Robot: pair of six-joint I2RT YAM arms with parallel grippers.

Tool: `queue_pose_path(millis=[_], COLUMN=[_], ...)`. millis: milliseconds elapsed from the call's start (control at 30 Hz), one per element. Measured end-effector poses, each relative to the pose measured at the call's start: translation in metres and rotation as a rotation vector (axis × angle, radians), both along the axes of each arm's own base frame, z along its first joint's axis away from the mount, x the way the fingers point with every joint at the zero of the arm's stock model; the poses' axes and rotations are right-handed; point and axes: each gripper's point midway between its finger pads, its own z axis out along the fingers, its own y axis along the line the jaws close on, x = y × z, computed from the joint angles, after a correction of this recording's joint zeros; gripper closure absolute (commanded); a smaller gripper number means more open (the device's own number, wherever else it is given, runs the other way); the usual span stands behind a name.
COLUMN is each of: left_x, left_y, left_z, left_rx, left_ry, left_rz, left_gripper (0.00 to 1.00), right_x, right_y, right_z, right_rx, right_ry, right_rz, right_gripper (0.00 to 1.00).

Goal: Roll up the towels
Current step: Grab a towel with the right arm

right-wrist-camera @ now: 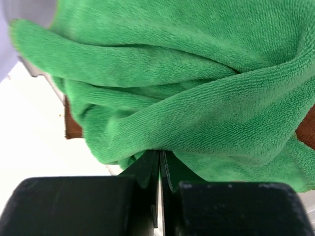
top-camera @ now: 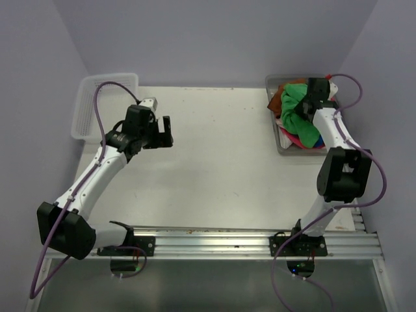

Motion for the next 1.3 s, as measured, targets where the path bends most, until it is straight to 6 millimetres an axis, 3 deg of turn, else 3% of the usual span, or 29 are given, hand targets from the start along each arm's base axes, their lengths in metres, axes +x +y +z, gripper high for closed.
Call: queue_pose_path(millis=[67, 100, 133, 200, 367, 567, 700, 800, 967, 1167, 1300], left_x=[-0.003, -0.003, -0.004, -0.004, -0.005, -0.005, -0.006, -0.007, -0.009, -0.007, -0.002], left_y=[-0.001, -0.001, -0.002, -0.003, -0.006, -0.007, -0.006, -0.005, -0.003, -0.003, -0.003], left_z=[-0.004, -0.005, -0.005, -0.005, -0.006, -0.006, -0.008, -0.01, -0.014, -0.017, -0.021], left_rx=[-0.003, -0.005, -0.008, -0.013, -0.025, -0.027, -0.023, -0.018, -0.01, -0.004, 0.012], left_ry=[0.012, 0.015, 0.018, 0.02, 0.026, 0.028, 0.031, 0.035, 0.043, 0.053, 0.065], left_rz=[-0.007, -0.007, -0.008, -0.012, -0.025, -0.028, -0.025, -0.021, -0.017, -0.018, -0.019], left_gripper=[0.0, 0.0, 0.0, 0.0, 0.0, 0.01, 0.0, 0.0, 0.0, 0.01, 0.0], right_x=[0.001, 0.0, -0.003, -0.005, -0.001, 0.032, 0.038, 0.033, 0.015, -0.038, -0.08], right_y=[0.002, 0.003, 0.003, 0.002, -0.003, -0.012, -0.012, -0.011, -0.005, 0.015, 0.048], right_z=[0.009, 0.015, 0.022, 0.04, 0.059, 0.038, 0.011, 0.009, 0.046, 0.146, 0.205], right_rx=[0.004, 0.005, 0.005, -0.002, -0.029, -0.031, -0.023, -0.007, 0.004, 0.006, -0.009], right_ry=[-0.031, -0.047, -0.06, -0.099, -0.127, -0.067, 0.009, 0.027, -0.046, -0.275, -0.431], right_rz=[0.008, 0.011, 0.012, 0.006, 0.0, -0.014, -0.004, -0.01, 0.005, 0.054, 0.142], right_gripper=[1.0, 0.94, 0.65, 0.32, 0.27, 0.36, 0.99, 1.0, 1.0, 1.0, 1.0])
